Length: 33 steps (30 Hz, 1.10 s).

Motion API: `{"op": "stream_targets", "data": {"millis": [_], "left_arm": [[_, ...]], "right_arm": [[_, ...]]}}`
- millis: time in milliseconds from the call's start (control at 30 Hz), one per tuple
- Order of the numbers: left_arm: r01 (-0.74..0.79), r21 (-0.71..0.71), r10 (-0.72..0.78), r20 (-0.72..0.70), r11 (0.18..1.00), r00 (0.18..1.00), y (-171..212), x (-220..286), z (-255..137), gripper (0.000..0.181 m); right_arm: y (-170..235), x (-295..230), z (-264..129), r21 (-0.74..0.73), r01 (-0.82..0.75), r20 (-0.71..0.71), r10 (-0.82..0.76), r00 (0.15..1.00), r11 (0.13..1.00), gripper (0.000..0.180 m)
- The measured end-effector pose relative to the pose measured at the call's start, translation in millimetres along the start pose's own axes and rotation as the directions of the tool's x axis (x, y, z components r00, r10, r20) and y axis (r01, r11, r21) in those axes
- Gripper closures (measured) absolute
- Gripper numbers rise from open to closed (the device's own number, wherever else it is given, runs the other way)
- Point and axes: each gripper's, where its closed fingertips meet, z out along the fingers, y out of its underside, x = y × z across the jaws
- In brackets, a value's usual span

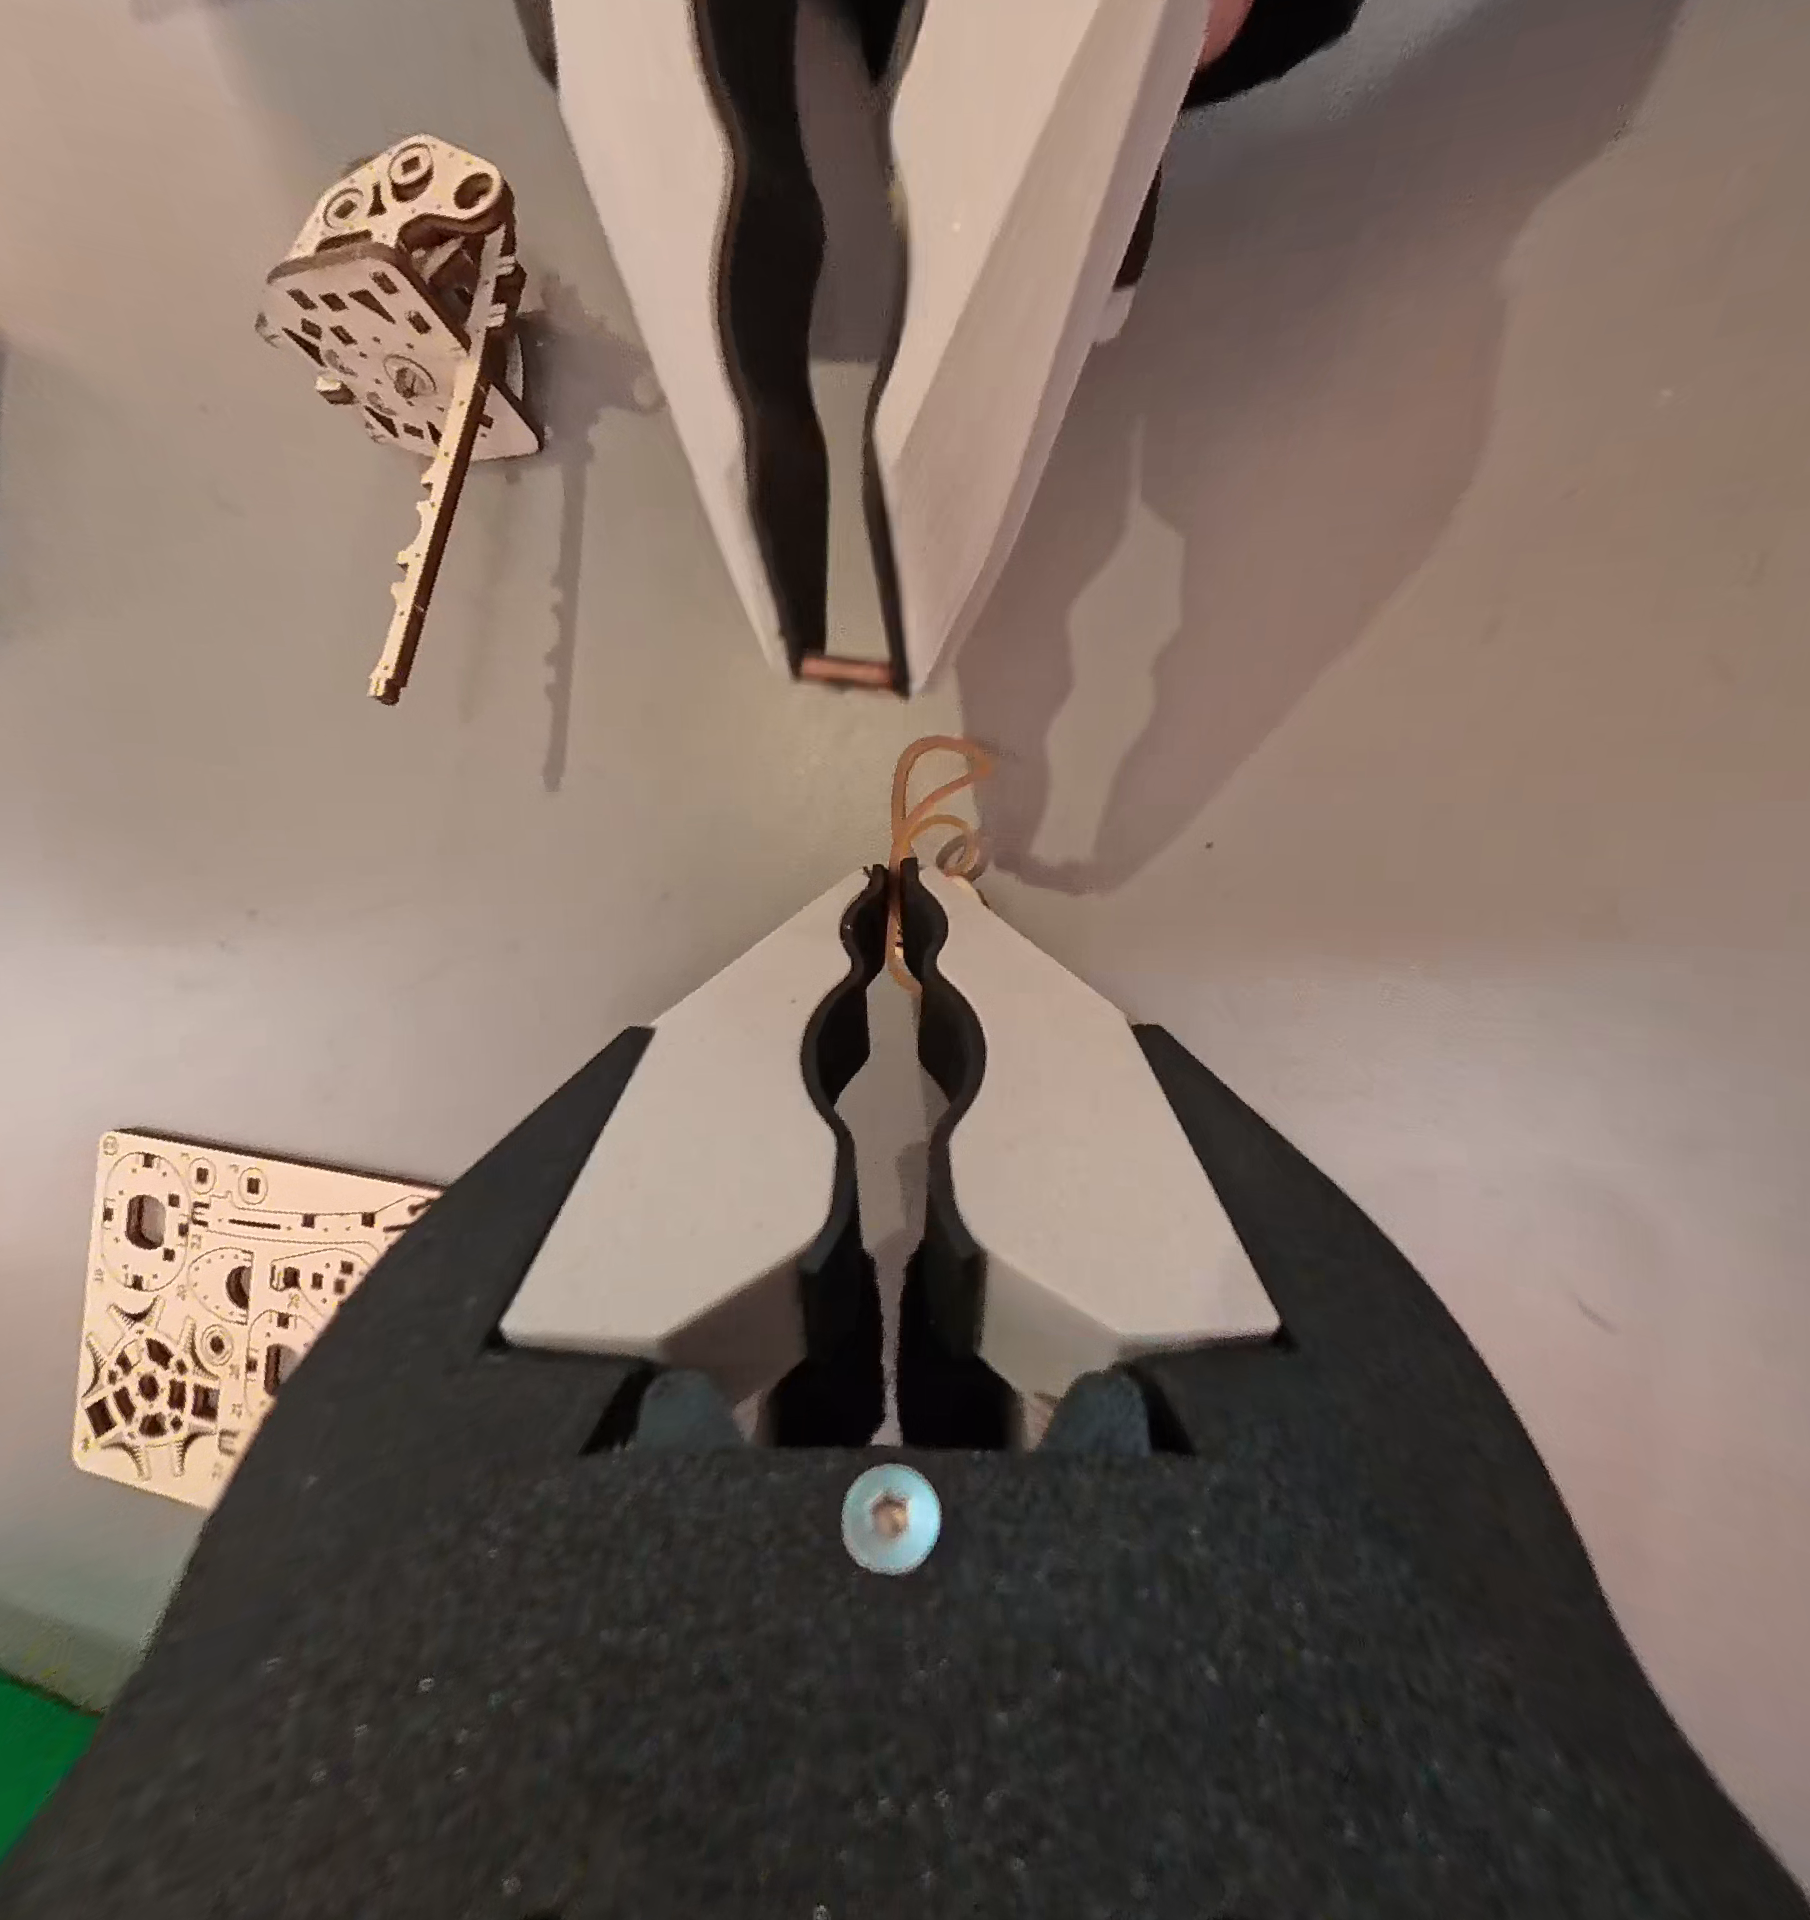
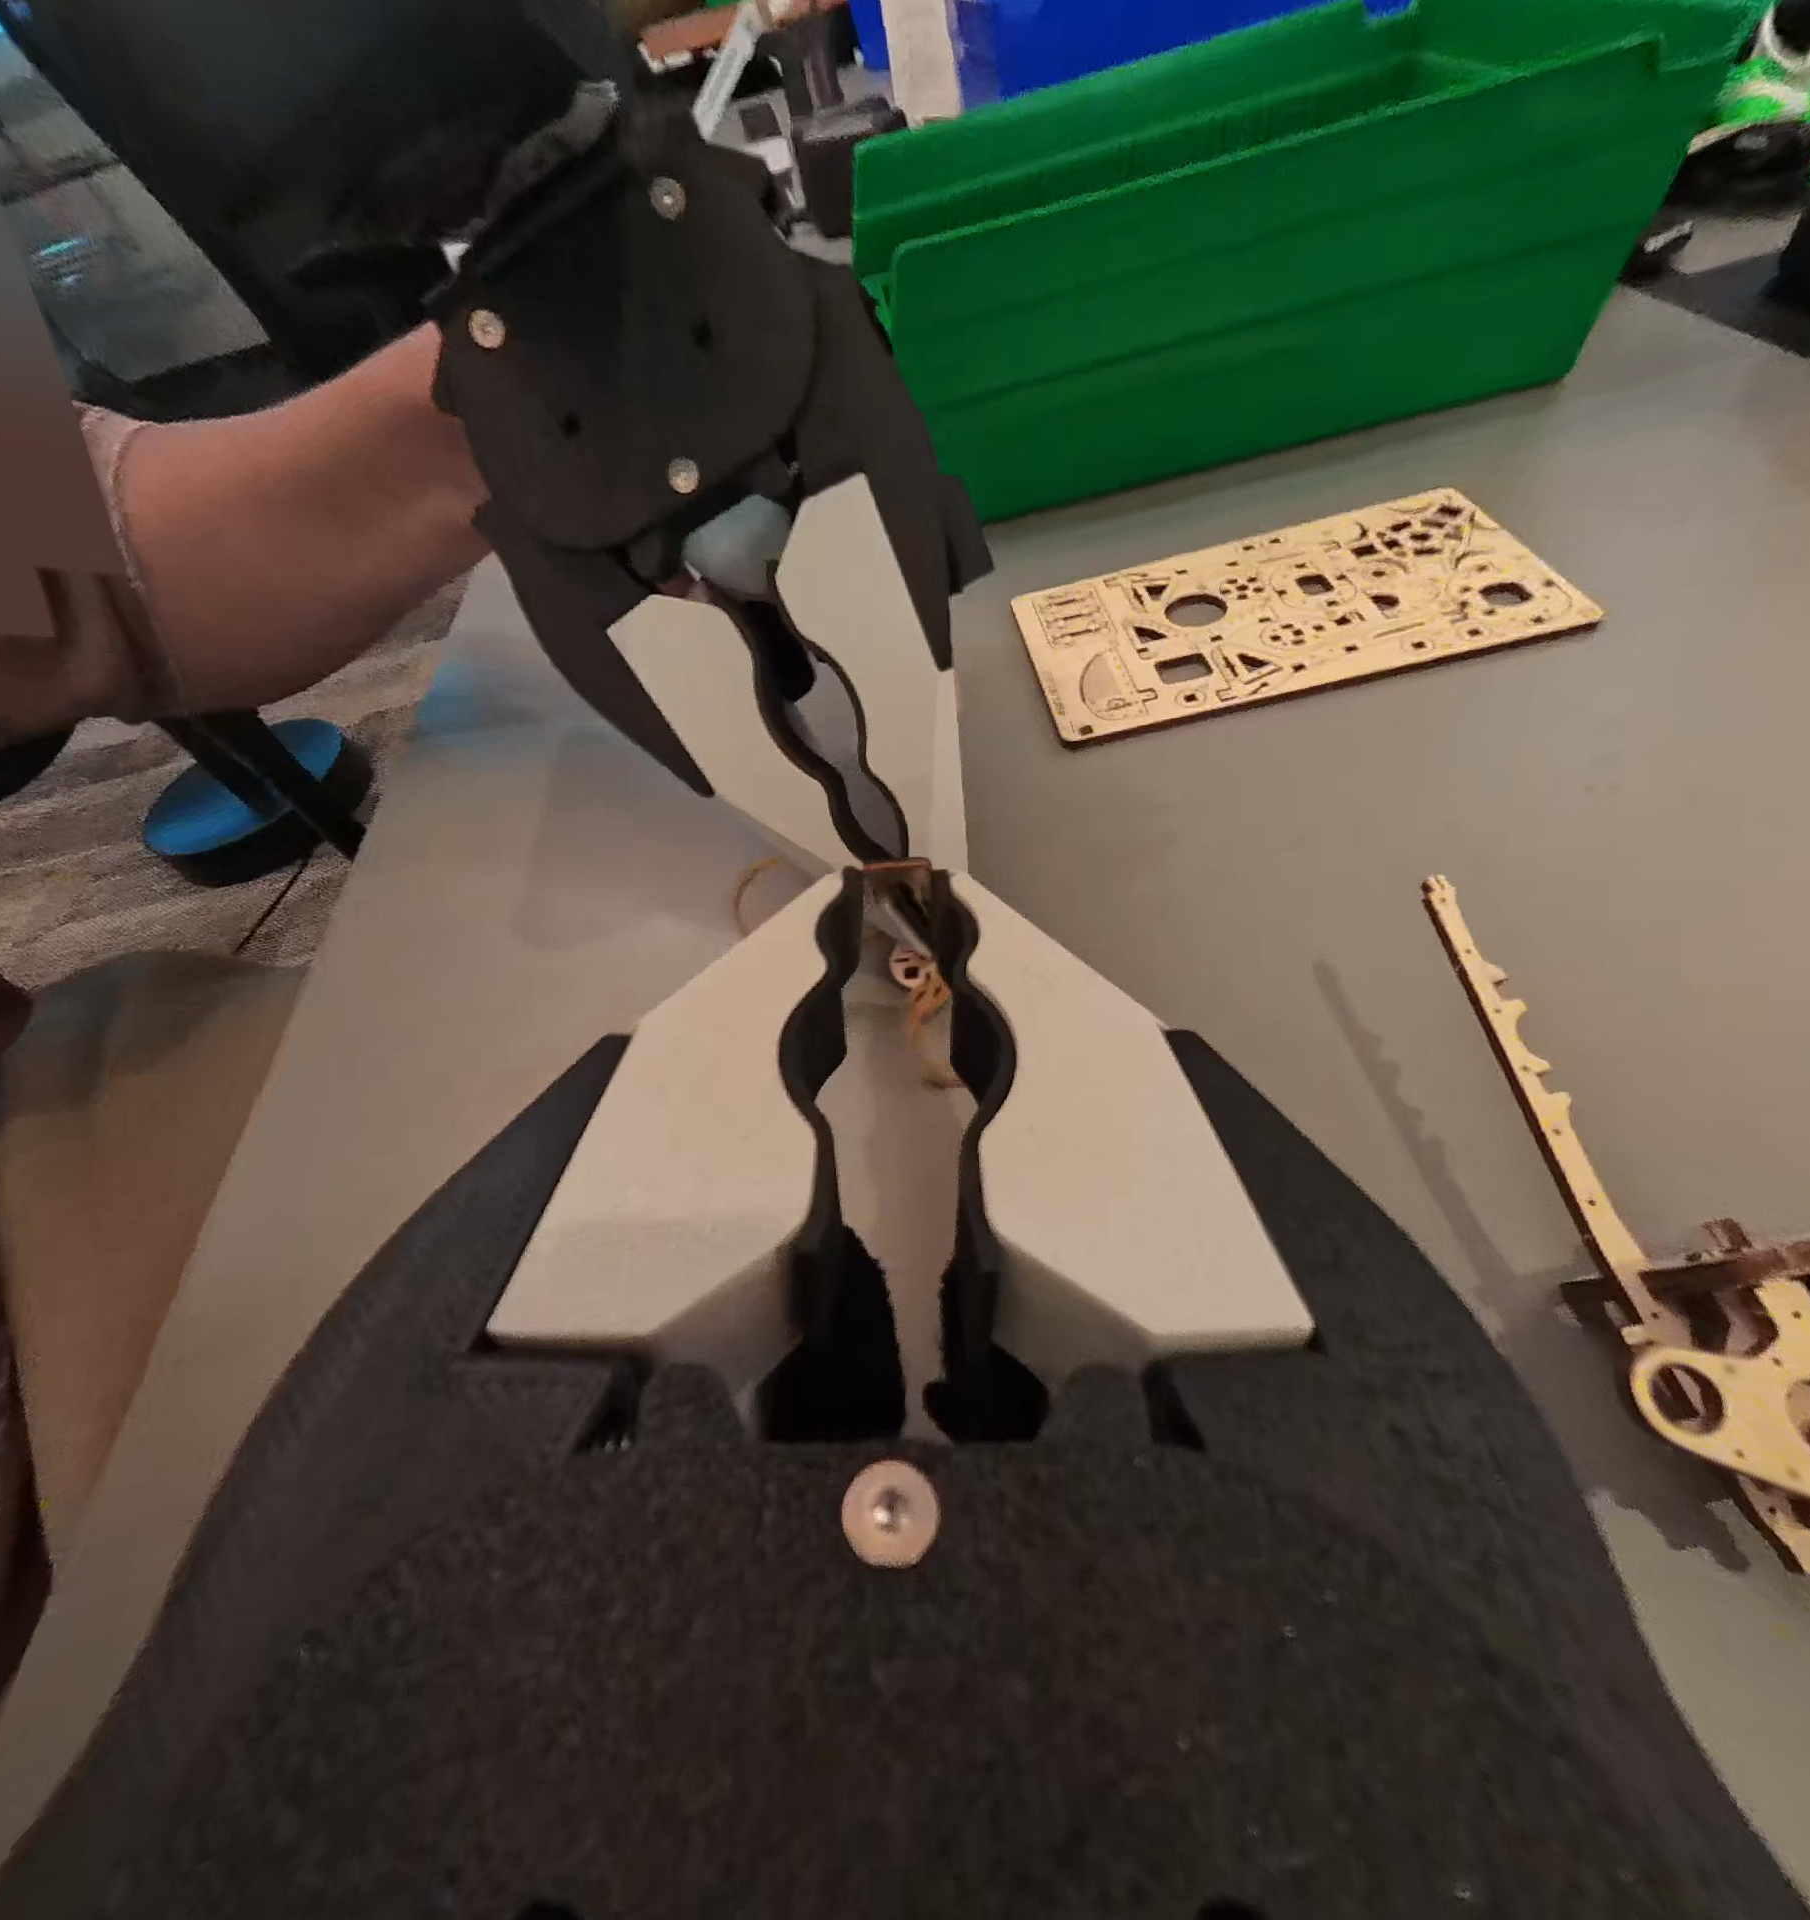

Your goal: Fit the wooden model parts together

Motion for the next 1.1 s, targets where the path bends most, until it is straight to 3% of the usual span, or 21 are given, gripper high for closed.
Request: {"op": "stream_targets", "data": {"millis": [233, 400, 567, 667, 867, 1100], "left_arm": [[0.043, 0.022, -0.043, -0.011, 0.999, 0.999, 9, 1, 6, 0.181], [0.058, 0.052, -0.057, -0.016, 0.997, 0.998, 12, 3, 4, 0.181], [0.057, 0.093, -0.057, -0.008, 0.994, 0.998, 3, 1, -3, 0.181], [0.054, 0.109, -0.055, 0.003, 0.993, 0.998, -1, 1, -7, 0.181], [0.058, 0.133, -0.060, 0.008, 0.989, 0.998, -3, 5, -4, 0.181], [0.061, 0.145, -0.062, 0.007, 0.988, 0.998, -5, 7, -6, 0.181]], "right_arm": [[15, 5, 26, -0.119, -0.245, 0.015, 0.248, 0.969, 0.962, 0.167], [22, 4, 33, -0.169, -0.210, 0.021, 0.217, 0.976, 0.963, 0.167], [8, -7, 28, -0.097, -0.175, 0.051, 0.181, 0.982, 0.980, 0.167], [18, -5, 12, -0.141, -0.209, -0.030, 0.207, 0.978, 0.968, 0.167], [56, 3, -24, -0.278, 0.038, -0.206, -0.098, 0.974, 0.960, 0.167], [72, 2, -37, -0.313, 0.081, -0.154, -0.135, 0.979, 0.946, 0.167]]}}
